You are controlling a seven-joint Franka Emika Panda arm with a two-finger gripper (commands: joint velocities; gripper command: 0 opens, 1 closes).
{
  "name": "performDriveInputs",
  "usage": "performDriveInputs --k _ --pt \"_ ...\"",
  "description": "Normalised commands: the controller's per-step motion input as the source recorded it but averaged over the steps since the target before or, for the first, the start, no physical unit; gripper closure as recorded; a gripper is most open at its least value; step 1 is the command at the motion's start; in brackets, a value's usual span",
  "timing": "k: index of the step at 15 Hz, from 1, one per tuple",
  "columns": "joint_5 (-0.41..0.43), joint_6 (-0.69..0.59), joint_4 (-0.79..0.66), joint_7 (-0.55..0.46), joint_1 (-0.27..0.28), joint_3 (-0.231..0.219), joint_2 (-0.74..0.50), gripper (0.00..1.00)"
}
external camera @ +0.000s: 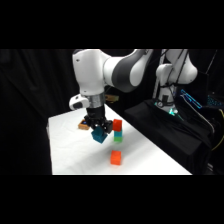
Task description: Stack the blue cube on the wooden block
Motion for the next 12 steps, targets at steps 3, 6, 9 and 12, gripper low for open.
performDriveInputs --k 3,6,9,12 --pt "0.137 -0.27 0.48 0.09 -0.116 -0.125 0.20 0.74" --pt "0.123 -0.21 0.41 0.15 -0.120 -0.122 0.18 0.74" --pt "0.152 -0.18 0.30 0.18 -0.134 -0.118 0.14 0.74" --pt "0.137 -0.09 0.16 0.24 -0.116 -0.129 0.07 0.74"
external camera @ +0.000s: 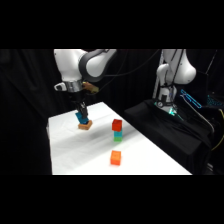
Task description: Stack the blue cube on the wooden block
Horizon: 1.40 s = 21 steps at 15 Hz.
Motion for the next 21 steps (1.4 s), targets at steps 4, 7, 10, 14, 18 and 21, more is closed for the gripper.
performDriveInputs --k 4,7,10,14,18,21 --pt "0.122 0.04 0.10 0.30 -0.062 -0.106 0.08 0.74" --pt "0.175 0.19 0.07 0.27 -0.026 -0.054 0.12 0.74" --pt "0.068 0.35 0.05 0.35 0.042 -0.099 0.16 0.74" --pt "0.049 0.26 0.03 0.31 0.040 -0.122 0.11 0.74" --pt "0.042 0.22 -0.05 0.23 0.042 -0.110 0.04 0.74" --pt "0.059 0.21 -0.07 0.21 0.047 -0.094 0.02 0.74"
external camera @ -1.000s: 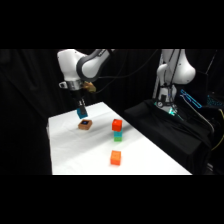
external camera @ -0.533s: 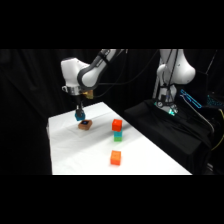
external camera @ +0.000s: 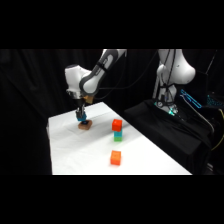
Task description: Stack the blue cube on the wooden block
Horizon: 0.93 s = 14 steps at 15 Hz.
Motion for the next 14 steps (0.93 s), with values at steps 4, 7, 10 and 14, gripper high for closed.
performDriveInputs --k 4,7,10,14 --pt "0.087 0.24 -0.11 0.16 0.041 -0.079 0.01 0.74" --pt "0.104 0.29 -0.11 0.14 0.051 -0.081 0.02 0.74" --pt "0.134 0.26 -0.09 0.09 0.046 -0.068 0.02 0.74" --pt "0.165 0.23 -0.07 0.05 0.046 -0.047 0.01 0.74"
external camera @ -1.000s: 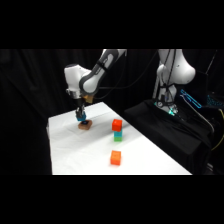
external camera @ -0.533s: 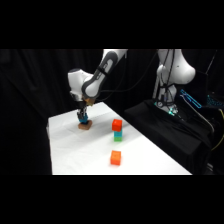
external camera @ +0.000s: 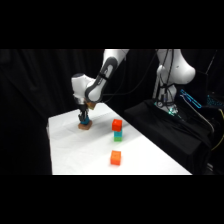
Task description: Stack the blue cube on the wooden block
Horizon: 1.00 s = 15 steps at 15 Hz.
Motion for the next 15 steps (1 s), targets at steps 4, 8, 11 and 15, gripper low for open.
performDriveInputs --k 4,8,11,15 --pt "0.165 0.19 -0.06 0.03 0.056 -0.043 -0.02 0.23" --pt "0.110 0.12 -0.09 0.06 0.106 -0.090 -0.09 0.00" --pt "0.067 0.08 -0.12 0.08 0.146 -0.125 -0.17 0.00" --pt "0.028 -0.02 -0.16 0.10 0.163 -0.146 -0.29 0.00"
